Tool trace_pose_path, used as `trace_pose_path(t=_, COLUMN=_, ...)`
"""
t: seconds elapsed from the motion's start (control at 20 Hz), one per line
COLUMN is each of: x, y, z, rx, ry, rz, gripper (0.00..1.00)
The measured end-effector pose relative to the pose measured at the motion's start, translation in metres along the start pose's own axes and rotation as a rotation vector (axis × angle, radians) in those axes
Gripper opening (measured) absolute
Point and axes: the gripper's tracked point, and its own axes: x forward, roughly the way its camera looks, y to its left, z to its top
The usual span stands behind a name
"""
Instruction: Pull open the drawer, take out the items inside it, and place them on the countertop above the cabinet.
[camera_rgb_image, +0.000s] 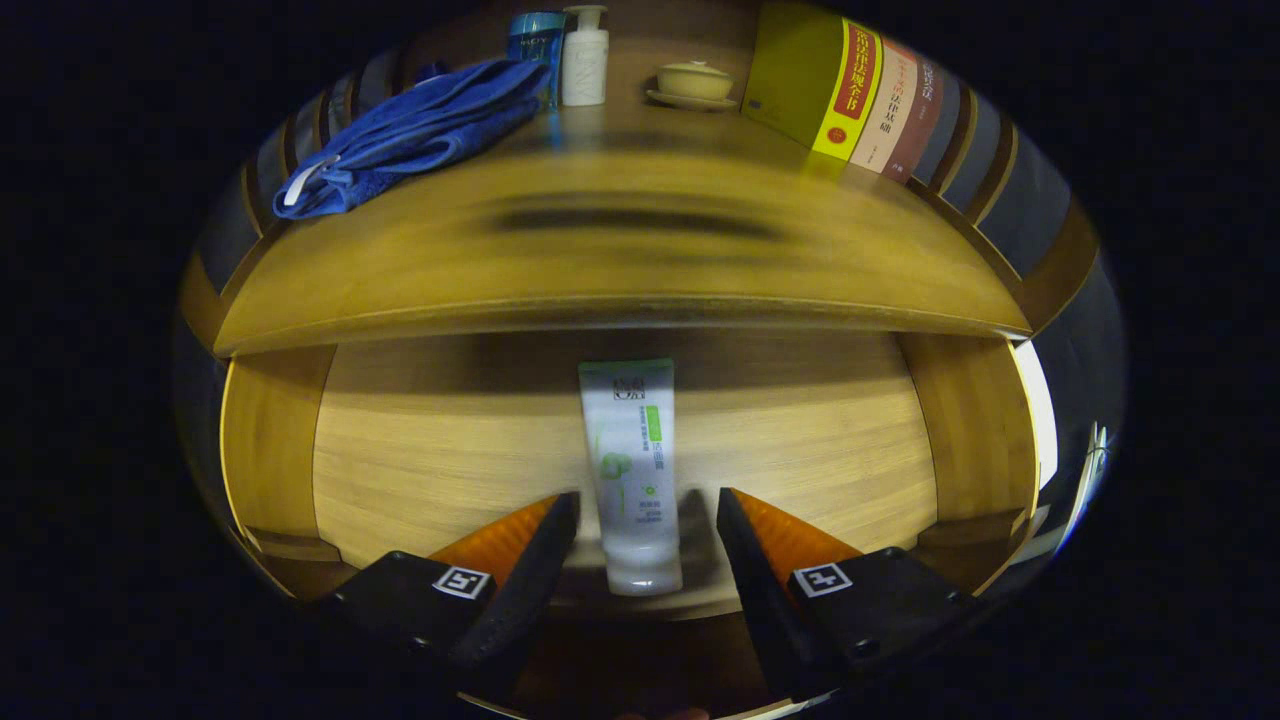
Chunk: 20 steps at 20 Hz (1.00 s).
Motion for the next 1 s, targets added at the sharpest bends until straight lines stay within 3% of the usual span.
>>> trace_pose_path(t=0.1, x=0.002, y=0.001, z=0.001, rx=-0.010, ry=-0.008, rz=0.008, gripper=0.92)
trace_pose_path(t=0.35, x=0.005, y=0.007, z=-0.003, rx=-0.021, ry=0.002, rz=0.021, gripper=0.57)
trace_pose_path(t=0.45, x=0.004, y=0.007, z=-0.001, rx=-0.019, ry=-0.031, rz=0.028, gripper=0.51)
trace_pose_path(t=1.0, x=-0.059, y=0.006, z=0.025, rx=-0.047, ry=-0.160, rz=-0.019, gripper=0.51)
